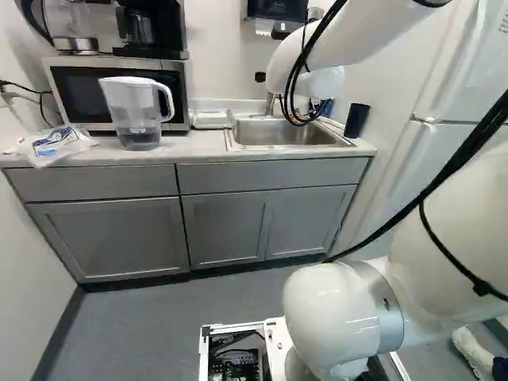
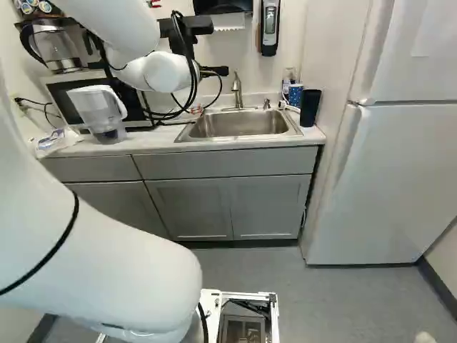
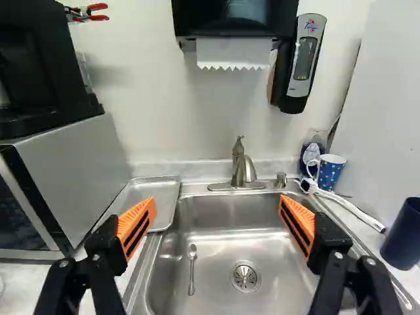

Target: Rinse the cup and place it in the tray

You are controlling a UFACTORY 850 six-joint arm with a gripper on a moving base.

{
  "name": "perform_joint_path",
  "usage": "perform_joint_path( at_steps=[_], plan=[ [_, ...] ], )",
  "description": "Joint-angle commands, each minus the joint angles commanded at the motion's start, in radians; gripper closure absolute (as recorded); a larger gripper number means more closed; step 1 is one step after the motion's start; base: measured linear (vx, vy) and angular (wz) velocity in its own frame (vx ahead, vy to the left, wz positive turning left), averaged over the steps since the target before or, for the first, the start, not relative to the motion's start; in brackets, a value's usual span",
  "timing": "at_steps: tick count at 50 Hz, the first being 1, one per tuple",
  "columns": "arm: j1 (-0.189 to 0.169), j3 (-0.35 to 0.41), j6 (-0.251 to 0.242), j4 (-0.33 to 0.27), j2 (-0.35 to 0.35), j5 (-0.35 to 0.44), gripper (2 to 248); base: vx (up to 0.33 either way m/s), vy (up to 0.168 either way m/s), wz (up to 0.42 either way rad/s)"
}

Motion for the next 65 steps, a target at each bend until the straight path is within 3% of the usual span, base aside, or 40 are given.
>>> perform_joint_path(
  at_steps=[24, 65],
  plan=[
    [0.0, 0.0, 0.0, 0.0, 0.0, 0.0, 3, 0.158, -0.002, -0.04],
    [0.0, 0.0, 0.0, 0.0, 0.0, 0.0, 3, 0.153, -0.025, -0.155]
  ],
)
